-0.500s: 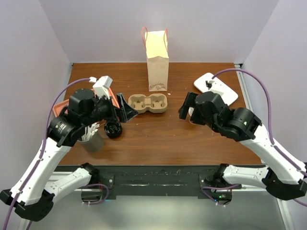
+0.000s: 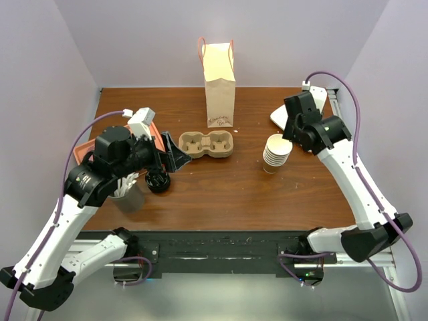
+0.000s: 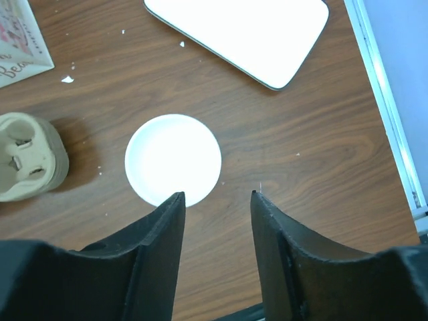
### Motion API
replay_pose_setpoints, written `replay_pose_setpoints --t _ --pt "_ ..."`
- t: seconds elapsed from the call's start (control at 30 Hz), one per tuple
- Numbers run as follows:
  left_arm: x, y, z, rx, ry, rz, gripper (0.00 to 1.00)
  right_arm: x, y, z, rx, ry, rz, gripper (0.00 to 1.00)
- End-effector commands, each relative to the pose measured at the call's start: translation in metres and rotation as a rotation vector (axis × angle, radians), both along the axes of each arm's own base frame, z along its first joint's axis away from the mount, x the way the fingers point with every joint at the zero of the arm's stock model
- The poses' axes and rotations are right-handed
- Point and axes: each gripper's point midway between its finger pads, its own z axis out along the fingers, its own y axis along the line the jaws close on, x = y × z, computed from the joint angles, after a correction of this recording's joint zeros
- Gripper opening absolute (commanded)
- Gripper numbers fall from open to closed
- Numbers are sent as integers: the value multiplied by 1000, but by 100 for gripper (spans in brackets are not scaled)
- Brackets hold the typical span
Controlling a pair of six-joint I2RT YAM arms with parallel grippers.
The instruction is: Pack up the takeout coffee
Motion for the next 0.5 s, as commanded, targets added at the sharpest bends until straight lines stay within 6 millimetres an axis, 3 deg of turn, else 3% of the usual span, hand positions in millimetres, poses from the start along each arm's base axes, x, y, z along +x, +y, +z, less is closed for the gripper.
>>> replay_pose_setpoints --t 0.0,0.17,0.47 --pt "2 -1 3 1 -15 -1 99 21 -3 -12 17 22 65 46" --pt "1 -3 -5 7 4 -13 99 37 1 -39 87 102 93 40" --pt "2 -4 -13 19 24 -15 98 39 -12 -72 118 185 115 37"
